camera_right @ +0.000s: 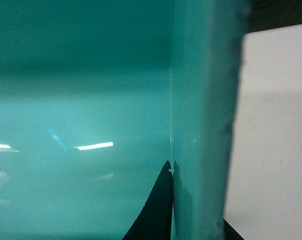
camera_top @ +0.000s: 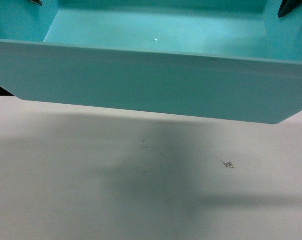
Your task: Stack blue boxes stably on right
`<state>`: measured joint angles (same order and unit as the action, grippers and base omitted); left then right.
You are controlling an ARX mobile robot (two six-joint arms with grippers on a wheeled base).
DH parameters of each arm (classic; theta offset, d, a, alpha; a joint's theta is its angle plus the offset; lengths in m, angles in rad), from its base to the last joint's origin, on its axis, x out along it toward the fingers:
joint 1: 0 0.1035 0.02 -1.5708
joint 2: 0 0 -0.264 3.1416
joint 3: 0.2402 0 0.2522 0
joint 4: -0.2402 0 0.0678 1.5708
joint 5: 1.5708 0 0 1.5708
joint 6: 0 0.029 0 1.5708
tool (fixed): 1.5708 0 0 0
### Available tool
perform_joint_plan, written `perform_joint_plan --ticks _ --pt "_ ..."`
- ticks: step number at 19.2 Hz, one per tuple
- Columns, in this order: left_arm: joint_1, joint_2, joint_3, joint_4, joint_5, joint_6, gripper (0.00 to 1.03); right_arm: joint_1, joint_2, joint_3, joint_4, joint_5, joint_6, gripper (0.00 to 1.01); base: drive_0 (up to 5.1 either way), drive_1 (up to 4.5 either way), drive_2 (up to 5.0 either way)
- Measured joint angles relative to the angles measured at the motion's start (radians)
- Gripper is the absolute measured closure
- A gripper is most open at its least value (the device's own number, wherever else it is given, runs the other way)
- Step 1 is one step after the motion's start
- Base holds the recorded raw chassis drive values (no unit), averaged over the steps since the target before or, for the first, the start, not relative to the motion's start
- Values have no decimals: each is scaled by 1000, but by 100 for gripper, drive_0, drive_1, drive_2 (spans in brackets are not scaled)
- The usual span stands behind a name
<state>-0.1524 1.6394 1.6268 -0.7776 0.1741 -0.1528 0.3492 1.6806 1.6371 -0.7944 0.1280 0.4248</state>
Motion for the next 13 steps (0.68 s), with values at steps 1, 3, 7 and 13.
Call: perform_joint_plan --ticks 1,3,7,13 --pt "0 0 0 0 5 -1 101 -5 9 17 -2 0 -6 99 0 0 0" --pt "0 0 0 -5 14 -10 101 -10 21 47 -5 4 -26 99 0 0 0" --pt "-6 0 -10 -14 29 -31 101 -10 26 68 -18 18 -36 99 0 0 0" --pt "-10 -4 -20 -11 11 -44 101 -2 26 69 -17 29 -37 99 0 0 0"
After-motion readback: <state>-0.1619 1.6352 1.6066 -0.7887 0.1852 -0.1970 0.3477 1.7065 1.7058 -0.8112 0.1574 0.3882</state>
